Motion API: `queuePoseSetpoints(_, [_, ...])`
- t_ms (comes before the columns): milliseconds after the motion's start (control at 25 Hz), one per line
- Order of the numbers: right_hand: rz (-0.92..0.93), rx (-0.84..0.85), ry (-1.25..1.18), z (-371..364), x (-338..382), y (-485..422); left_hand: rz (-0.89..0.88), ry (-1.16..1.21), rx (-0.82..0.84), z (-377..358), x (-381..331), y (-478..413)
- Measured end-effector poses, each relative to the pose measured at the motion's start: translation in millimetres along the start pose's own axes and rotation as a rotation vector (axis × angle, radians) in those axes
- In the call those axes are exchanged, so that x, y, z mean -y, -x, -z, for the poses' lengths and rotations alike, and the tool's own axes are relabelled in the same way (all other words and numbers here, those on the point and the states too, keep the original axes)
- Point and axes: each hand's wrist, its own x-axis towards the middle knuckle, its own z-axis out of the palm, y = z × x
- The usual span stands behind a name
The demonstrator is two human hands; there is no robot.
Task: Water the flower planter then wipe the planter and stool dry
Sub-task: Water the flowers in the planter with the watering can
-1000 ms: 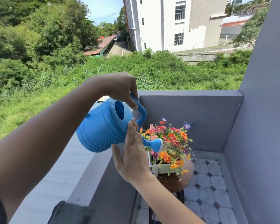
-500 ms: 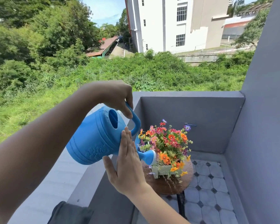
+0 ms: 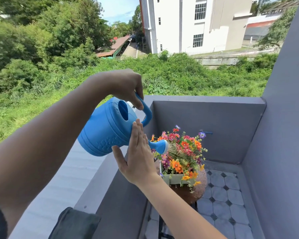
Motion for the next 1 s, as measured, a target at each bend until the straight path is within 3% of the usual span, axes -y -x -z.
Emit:
queuePoseSetpoints(360, [-0.05, 0.007, -0.055, -7.6, -5.4, 30.5, -0.043, -0.048, 0.134, -16.8, -18.3, -2.6])
queuePoseSetpoints(520, [-0.056, -0.05, -0.022, 1.5, -12.0, 21.0, -0.064, -0.018, 0.092, -10.1, -24.3, -10.2])
queuePoseSetpoints(800, [-0.038, -0.012, -0.055, 8.9, 4.0, -20.9, 0.014, -0.031, 0.018, 15.5, 2.0, -12.8])
queuePoseSetpoints(1000, [-0.023, 0.025, -0.104, -0.9, 14.9, -23.5, 0.065, -0.051, 0.064, 18.6, 10.9, -6.9])
